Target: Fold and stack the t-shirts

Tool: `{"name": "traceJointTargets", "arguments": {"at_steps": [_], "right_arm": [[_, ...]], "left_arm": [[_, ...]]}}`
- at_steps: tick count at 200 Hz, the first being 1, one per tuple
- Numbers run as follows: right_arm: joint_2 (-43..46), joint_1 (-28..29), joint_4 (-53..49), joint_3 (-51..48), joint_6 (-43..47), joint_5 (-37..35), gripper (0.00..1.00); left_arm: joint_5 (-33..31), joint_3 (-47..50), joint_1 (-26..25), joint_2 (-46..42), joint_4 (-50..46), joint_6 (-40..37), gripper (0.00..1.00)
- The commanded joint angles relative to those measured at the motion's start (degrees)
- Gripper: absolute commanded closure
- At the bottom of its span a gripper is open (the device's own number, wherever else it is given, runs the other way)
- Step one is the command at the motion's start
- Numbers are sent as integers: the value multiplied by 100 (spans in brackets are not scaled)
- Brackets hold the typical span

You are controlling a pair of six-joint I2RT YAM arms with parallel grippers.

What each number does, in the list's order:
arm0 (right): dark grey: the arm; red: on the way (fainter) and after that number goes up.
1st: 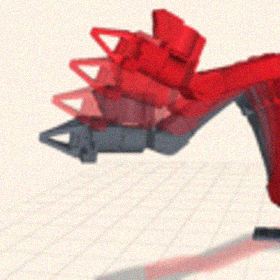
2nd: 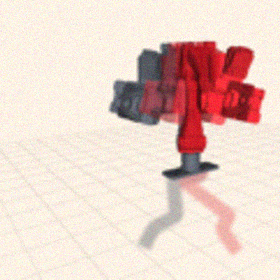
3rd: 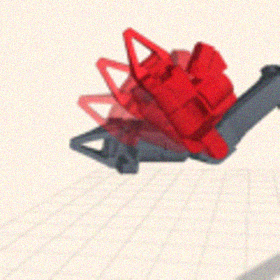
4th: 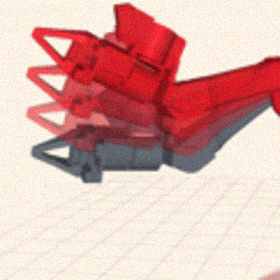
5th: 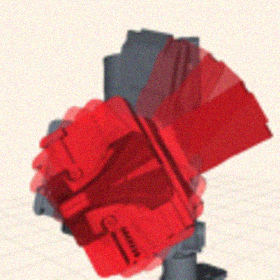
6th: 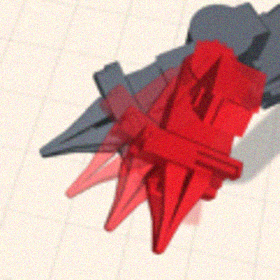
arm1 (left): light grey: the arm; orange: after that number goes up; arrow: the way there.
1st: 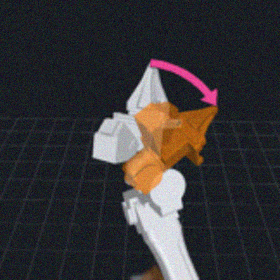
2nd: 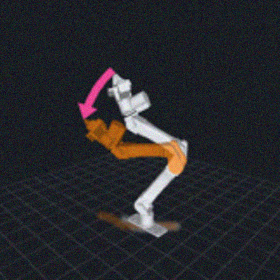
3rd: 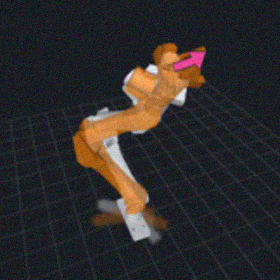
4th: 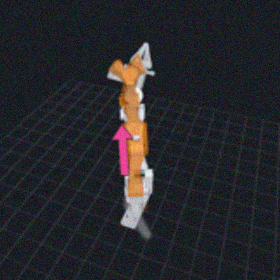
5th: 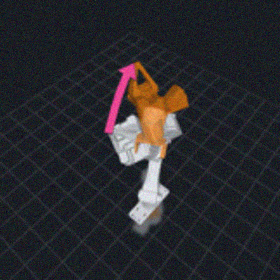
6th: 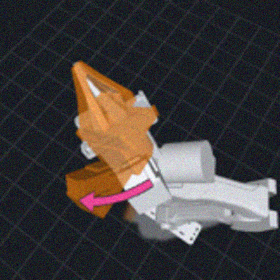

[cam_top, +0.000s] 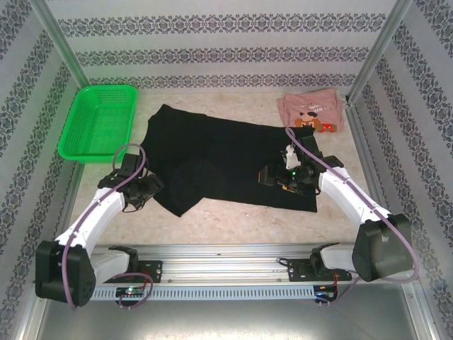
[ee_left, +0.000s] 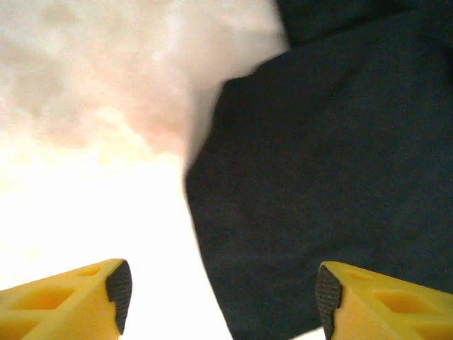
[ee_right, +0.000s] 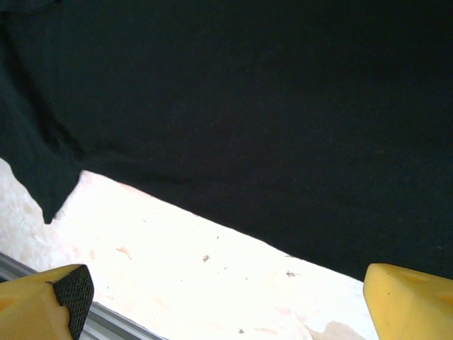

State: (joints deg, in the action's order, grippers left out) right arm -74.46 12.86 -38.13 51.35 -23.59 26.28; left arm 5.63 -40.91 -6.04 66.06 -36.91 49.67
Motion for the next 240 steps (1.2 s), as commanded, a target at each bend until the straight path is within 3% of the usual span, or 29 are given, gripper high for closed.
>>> {"name": "traceJointTargets", "arguments": {"at_steps": [1, 51, 115, 163, 212, 240], "right_arm": [[187, -38, -23, -62, 81, 115, 2], [360, -74, -149, -144, 144, 88, 2], [375, -120, -103, -178, 121, 114, 2], [448, -159, -134, -211, 160, 63, 2], [381, -223, -13, -304, 147, 140, 2], [276, -237, -2, -258, 189, 149, 2]], "left_arm": [[-129, -7, 218, 310, 519, -108, 40], [211, -32, 385, 1481, 1532, -202, 57], [527, -488, 359, 2269, 2065, -587, 67], [409, -1015, 351, 1956, 513, -1449, 81], [151, -1544, 257, 1708, -1092, -2145, 82], [-47, -2061, -244, 2116, -1500, -2273, 81]]}}
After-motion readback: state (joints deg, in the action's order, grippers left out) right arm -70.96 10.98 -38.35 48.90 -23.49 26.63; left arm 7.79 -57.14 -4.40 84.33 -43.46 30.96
